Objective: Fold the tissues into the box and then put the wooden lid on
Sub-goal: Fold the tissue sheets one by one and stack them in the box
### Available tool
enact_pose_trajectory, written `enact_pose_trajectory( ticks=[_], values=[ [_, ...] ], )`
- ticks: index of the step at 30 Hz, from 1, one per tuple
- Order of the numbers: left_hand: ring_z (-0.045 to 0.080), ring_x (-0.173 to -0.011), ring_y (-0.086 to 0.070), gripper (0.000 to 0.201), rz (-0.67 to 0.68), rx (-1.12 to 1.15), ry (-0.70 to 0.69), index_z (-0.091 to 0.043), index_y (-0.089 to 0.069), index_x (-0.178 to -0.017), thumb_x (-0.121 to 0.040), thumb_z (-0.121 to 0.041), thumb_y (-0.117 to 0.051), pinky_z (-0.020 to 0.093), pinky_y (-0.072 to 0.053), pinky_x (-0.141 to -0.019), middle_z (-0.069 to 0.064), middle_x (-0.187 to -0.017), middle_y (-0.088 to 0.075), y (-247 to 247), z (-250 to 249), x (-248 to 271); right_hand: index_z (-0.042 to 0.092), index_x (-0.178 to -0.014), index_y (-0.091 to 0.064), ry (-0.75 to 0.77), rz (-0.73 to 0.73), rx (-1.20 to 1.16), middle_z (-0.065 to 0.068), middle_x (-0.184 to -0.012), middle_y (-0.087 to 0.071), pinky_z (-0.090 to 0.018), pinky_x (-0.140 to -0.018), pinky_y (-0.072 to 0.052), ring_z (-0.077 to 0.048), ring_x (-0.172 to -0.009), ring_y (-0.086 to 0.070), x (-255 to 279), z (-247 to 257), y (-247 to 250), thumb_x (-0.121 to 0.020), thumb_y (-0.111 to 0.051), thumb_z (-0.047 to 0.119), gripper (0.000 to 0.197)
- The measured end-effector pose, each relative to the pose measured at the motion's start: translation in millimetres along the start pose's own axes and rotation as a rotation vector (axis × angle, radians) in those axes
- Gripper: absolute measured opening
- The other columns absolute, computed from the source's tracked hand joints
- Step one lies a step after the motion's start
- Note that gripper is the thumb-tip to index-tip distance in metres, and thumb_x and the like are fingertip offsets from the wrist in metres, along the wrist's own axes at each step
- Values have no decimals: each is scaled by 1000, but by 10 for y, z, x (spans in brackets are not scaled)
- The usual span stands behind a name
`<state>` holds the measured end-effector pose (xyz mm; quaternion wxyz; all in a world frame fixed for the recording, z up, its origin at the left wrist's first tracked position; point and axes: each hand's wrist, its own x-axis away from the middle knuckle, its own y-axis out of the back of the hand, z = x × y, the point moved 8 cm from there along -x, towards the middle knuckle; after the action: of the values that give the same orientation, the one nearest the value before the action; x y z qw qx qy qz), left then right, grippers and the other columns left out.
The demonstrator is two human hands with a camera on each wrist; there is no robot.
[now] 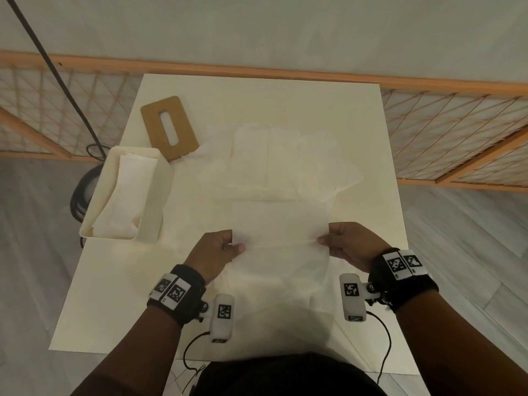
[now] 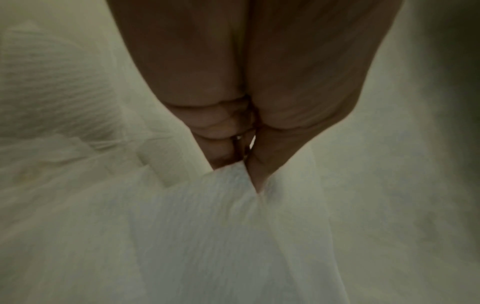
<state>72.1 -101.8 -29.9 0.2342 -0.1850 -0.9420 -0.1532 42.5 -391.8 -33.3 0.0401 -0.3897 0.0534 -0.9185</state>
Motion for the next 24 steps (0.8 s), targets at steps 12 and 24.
enact_pose_trajectory(
  ticks=[12,24],
  values=[
    [35,-102,-73,35,-94,167,67,-26,-82,-97,-97,2,-60,55,-58,-90,7,-104,-78,4,108,14,-3,-121,-69,-53,-65,-111,-20,-113,-73,-59,-106,-48,-40,-99,-68,74,42,43,-94,-41,-1,39],
    [32,-105,-70,16,-46,360,256,-10,-81,-98,-88,-10,-69,41,-59,-86,11,-115,-74,-68,283,118,14,-107,-77,62,-43,322,-13,-117,-71,-33,-80,-61,-25,-94,-73,-10,-76,-12,-87,-72,-4,28]
  ],
)
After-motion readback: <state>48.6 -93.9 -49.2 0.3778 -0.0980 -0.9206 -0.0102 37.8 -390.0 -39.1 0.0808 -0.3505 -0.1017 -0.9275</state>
